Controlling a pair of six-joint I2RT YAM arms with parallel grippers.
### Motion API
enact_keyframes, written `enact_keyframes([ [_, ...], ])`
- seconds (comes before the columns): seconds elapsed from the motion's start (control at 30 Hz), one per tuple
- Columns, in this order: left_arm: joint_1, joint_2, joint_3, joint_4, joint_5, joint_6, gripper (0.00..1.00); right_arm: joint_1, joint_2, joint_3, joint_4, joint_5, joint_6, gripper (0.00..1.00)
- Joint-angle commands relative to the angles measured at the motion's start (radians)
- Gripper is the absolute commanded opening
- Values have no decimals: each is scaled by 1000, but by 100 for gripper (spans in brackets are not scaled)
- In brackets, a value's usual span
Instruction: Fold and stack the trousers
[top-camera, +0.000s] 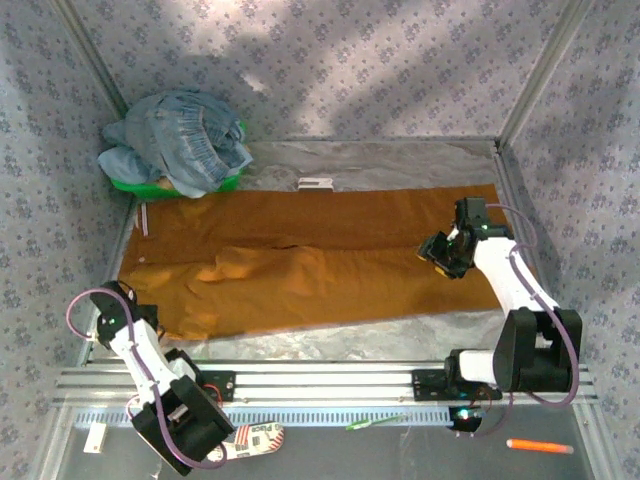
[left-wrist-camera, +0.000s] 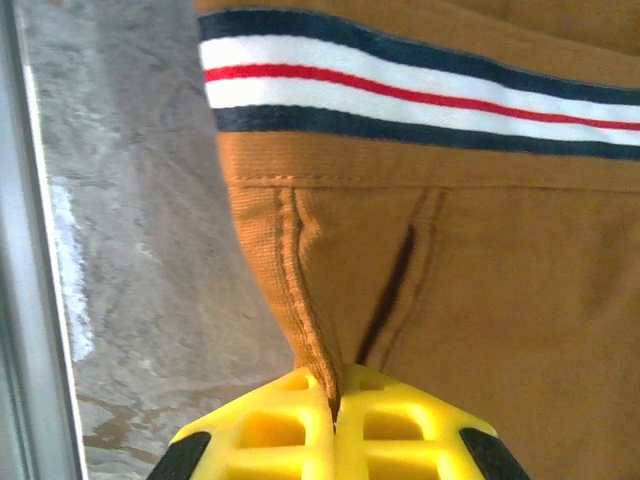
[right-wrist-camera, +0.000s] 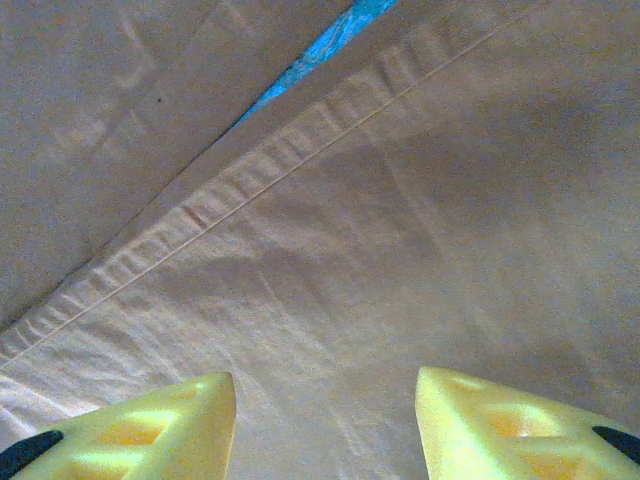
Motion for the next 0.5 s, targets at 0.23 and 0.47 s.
enact_keyframes([
  [0.23, 2, -13, 101, -1, 180, 31, 0, -192, -135, -42, -144, 8, 73, 54],
  [0.47, 1, 11, 150, 49, 238, 60, 0, -399, -206, -239, -128, 27, 165, 55],
])
